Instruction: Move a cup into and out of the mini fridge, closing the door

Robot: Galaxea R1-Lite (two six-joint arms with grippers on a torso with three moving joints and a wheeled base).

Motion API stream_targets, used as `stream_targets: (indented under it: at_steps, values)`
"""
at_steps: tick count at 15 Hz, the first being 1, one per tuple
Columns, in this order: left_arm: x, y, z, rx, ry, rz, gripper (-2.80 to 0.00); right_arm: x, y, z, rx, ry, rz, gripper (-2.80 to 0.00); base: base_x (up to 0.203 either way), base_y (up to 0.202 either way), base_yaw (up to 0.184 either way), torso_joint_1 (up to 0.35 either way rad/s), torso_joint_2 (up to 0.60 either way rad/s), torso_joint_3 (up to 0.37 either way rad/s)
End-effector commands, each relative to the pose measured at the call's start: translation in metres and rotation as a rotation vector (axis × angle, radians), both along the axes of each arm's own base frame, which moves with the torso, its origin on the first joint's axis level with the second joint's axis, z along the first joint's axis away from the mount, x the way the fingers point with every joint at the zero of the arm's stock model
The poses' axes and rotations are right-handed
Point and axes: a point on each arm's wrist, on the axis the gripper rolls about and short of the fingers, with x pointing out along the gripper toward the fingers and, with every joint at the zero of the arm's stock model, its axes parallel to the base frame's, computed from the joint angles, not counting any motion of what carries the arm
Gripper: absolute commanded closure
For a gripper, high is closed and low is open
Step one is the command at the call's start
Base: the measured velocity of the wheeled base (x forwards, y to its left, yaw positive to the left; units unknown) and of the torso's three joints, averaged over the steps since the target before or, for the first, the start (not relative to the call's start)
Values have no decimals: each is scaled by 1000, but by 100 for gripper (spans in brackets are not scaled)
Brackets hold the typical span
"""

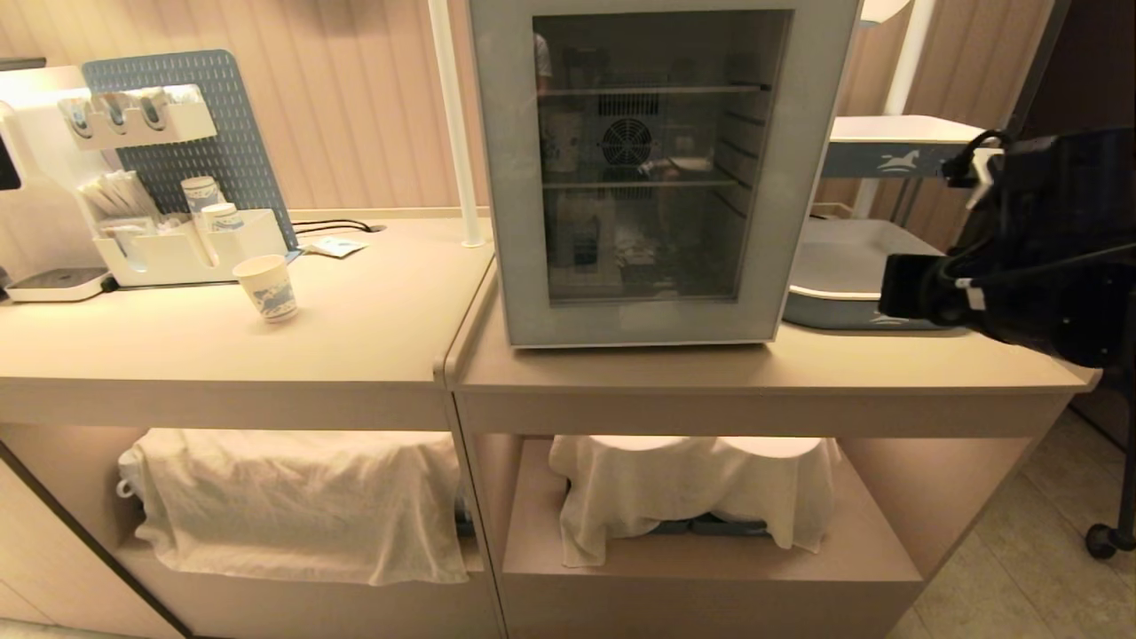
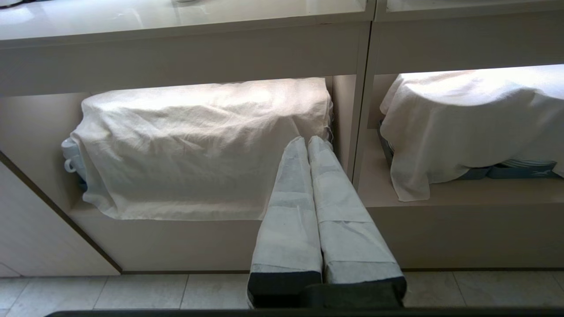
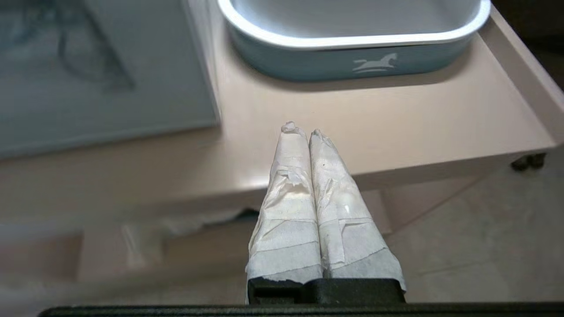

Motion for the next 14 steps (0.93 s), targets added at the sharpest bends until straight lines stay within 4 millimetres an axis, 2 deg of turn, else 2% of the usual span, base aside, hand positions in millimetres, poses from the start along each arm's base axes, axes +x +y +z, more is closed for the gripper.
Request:
stream_targets:
  at_steps: [1, 4, 6, 8, 10, 12, 14]
  values:
    - [0, 0, 0, 0, -1, 1, 0, -42, -32, 10, -73, -9, 71, 0, 0, 0, 0, 0, 0, 0]
    - [0, 0, 0, 0, -1, 1, 0, -115, -65, 7, -159, -38, 153, 0, 0, 0, 0, 0, 0, 0]
    - [0, 0, 0, 0, -1, 1, 0, -171, -72, -4, -177, -81, 181, 0, 0, 0, 0, 0, 0, 0]
    - [0, 0, 0, 0, -1, 1, 0, -226, -75, -27, -188, -130, 181, 0, 0, 0, 0, 0, 0, 0]
    - [0, 0, 0, 1, -1, 1, 0, -269, -74, -58, -186, -149, 163, 0, 0, 0, 0, 0, 0, 0]
    - [0, 0, 0, 0, -1, 1, 0, -290, -72, -92, -169, -137, 152, 0, 0, 0, 0, 0, 0, 0]
    - [0, 0, 0, 0, -1, 1, 0, -285, -72, -133, -149, -76, 147, 0, 0, 0, 0, 0, 0, 0]
